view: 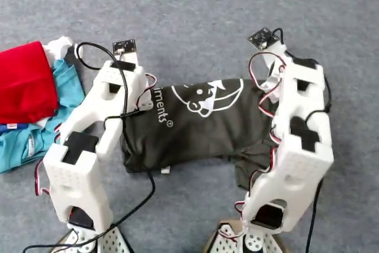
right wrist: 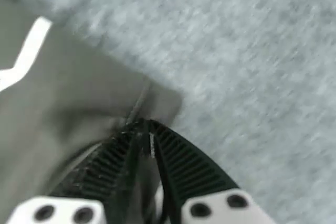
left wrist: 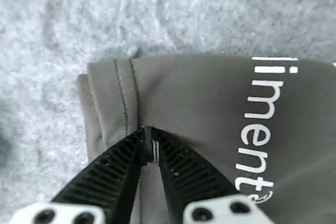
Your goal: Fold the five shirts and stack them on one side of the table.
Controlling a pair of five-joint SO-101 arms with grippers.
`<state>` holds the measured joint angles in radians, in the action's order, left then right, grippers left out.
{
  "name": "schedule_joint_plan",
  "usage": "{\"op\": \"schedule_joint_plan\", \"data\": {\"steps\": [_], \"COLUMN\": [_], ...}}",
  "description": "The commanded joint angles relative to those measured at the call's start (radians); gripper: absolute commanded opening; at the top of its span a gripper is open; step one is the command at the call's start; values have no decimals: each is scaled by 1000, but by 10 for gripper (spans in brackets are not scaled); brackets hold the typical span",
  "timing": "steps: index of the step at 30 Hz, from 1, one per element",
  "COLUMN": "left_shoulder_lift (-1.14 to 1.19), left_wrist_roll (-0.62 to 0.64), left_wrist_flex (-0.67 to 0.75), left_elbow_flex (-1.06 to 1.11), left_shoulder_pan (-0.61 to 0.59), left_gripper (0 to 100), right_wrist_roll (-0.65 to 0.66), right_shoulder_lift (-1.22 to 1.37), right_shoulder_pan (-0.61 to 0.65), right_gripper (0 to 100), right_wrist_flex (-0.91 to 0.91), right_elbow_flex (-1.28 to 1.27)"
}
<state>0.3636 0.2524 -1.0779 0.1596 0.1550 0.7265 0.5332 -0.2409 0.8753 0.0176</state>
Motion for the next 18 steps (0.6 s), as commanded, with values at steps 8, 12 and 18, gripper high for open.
{"op": "schedule_joint_plan", "data": {"steps": [8, 12, 18], "left_shoulder_lift": [-10, -13, -41], "left_wrist_roll": [2, 2, -74], "left_wrist_flex": [14, -83, -213], "left_elbow_flex": [-58, -141, -245], "left_shoulder_pan": [0, 9, 9], "left_gripper": [19, 19, 19], "right_wrist_roll": [37, 44, 150], "right_shoulder_lift": [28, -93, -478], "right_shoulder_pan": [-59, -77, -81], "right_gripper": [2, 2, 2], "right_wrist_flex": [160, 242, 305], "right_elbow_flex": [303, 285, -18]}}
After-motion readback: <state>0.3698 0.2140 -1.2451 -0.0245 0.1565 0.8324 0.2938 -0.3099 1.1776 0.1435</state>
